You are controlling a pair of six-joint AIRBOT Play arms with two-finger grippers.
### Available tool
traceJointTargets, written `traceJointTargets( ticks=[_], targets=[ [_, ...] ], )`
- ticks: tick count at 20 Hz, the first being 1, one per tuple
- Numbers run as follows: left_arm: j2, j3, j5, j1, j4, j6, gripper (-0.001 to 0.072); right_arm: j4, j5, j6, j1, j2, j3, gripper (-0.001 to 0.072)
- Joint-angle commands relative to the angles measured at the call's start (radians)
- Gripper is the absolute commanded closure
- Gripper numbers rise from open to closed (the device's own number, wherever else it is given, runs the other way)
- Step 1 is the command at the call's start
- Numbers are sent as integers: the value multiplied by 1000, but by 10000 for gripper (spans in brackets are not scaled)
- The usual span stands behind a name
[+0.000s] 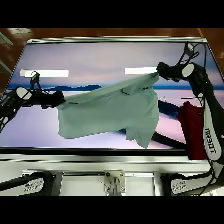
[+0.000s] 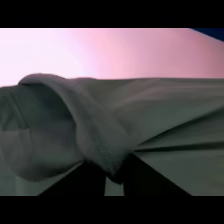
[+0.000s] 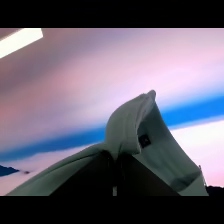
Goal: Fold the shirts.
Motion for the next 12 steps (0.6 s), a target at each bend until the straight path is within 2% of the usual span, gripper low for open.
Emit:
traceJointTargets(
  ticks=[1, 2, 3, 4, 5, 7, 10, 12],
  targets=[
    [-84, 9, -79, 14, -66, 23, 208, 21, 95, 14, 1, -46, -1, 619],
    [-82, 27, -183, 44, -39, 48, 43, 14, 133, -6, -12, -27, -1, 384],
    [-81, 49, -295, 85, -6, 51, 43, 0, 187, -65, -32, 2, -1, 16],
    [-79, 70, -404, 134, 24, 54, 43, -34, 237, -106, -57, 32, -1, 21],
    [-67, 78, -506, 193, 31, 96, 44, -83, 307, -118, -90, 66, -1, 21],
    [-14, 52, -636, 296, 31, 165, 43, -146, 494, -138, -169, 115, -1, 23],
    [108, -119, -649, 395, 31, 187, 32, -40, 761, -284, -314, 121, -30, 23],
    [165, -278, -583, 406, -8, 225, 30, 66, 798, -293, -383, 121, -103, 22]
  ],
)
